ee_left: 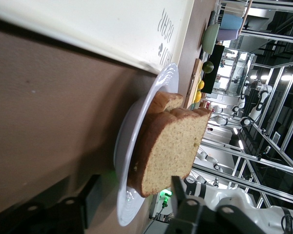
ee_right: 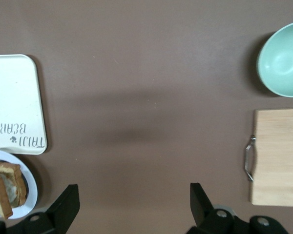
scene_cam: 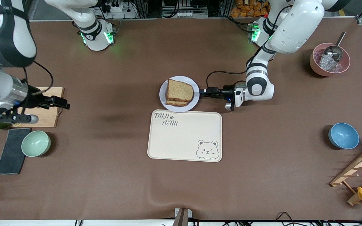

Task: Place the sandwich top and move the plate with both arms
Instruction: 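Open the right gripper and withdraw it while the left gripper grips the plate rim, then slide the plate with the left gripper onto the bear tray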

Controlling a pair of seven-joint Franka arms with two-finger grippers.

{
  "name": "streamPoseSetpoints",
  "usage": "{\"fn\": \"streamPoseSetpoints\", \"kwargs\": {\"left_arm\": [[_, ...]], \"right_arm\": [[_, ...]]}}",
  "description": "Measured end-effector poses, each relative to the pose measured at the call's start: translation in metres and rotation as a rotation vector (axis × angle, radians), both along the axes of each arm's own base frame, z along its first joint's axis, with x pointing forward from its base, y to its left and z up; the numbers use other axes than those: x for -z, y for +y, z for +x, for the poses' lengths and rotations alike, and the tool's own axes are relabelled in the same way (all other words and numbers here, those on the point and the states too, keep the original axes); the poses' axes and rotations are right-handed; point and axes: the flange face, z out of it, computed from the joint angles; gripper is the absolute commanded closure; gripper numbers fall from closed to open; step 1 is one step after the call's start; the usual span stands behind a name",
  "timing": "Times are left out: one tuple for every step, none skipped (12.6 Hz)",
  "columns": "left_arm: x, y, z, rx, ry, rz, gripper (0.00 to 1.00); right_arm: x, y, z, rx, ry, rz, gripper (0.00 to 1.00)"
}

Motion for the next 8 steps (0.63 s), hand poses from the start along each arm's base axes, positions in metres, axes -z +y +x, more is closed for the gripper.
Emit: {"fn": "streamPoseSetpoints", "kwargs": {"left_arm": [[0.000, -0.003, -0.001, 0.001, -0.001, -0.002, 0.41], [-0.001, -0.006, 0.000, 0.003, -0.004, -0.004, 0.45], [-0.002, -0.007, 0.001, 0.004, -0.007, -0.006, 0.45], [-0.003, -0.008, 0.004, 0.003, -0.011, -0.007, 0.45], [-0.003, -0.009, 0.006, 0.002, -0.014, -0.008, 0.45], [-0.001, -0.011, 0.007, 0.004, -0.015, -0.008, 0.46], [0.002, -0.013, 0.008, 0.005, -0.015, -0.005, 0.46], [0.005, -0.015, 0.009, 0.006, -0.017, 0.002, 0.47]], "right_arm": [[-0.018, -0.001, -0.008, -0.010, -0.014, -0.020, 0.00], [-0.034, -0.002, -0.015, -0.018, -0.036, -0.045, 0.00], [-0.047, -0.003, -0.020, -0.021, -0.056, -0.057, 0.00], [-0.056, -0.004, -0.023, -0.023, -0.075, -0.065, 0.00], [-0.065, -0.004, -0.025, -0.024, -0.097, -0.073, 0.00], [-0.076, -0.006, -0.023, -0.027, -0.125, -0.091, 0.00], [-0.087, -0.007, -0.021, -0.032, -0.151, -0.115, 0.00], [-0.096, -0.008, -0.019, -0.035, -0.170, -0.132, 0.00]]}}
